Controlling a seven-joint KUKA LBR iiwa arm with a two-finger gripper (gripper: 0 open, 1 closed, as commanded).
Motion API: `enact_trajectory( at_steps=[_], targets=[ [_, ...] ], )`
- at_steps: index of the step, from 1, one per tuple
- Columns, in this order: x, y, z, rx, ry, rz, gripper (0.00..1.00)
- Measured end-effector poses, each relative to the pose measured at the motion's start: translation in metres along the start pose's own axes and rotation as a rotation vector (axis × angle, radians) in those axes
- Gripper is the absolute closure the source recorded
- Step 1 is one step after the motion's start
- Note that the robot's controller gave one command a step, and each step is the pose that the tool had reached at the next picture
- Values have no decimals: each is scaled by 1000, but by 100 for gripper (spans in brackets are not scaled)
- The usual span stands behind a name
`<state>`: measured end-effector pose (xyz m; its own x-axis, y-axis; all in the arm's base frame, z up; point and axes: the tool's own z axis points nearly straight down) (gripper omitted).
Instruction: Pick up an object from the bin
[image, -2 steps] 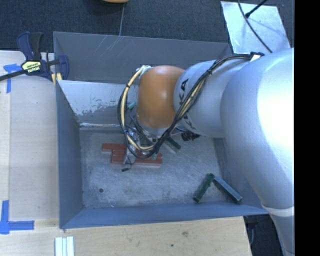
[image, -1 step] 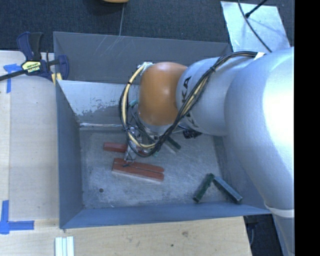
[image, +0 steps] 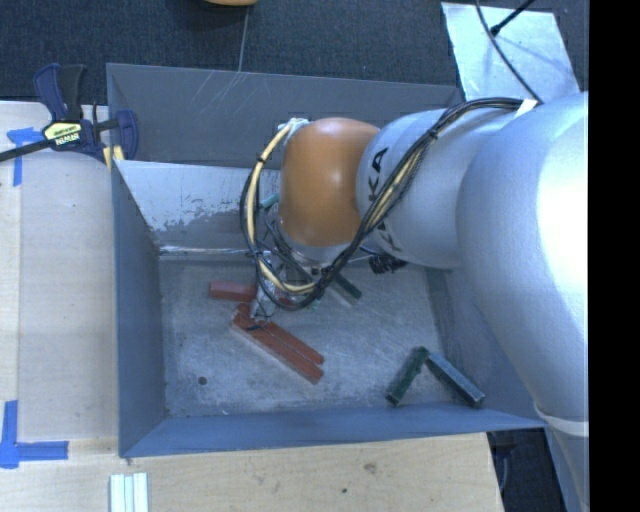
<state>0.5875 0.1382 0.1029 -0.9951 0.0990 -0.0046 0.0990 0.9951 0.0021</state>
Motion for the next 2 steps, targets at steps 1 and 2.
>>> enact_trajectory(
  at_steps=[1, 2],
  targets=[
    [-1, 0, -7, 0, -2, 0, 100],
    [-1, 0, -11, 0, -1, 0, 100]
  ],
)
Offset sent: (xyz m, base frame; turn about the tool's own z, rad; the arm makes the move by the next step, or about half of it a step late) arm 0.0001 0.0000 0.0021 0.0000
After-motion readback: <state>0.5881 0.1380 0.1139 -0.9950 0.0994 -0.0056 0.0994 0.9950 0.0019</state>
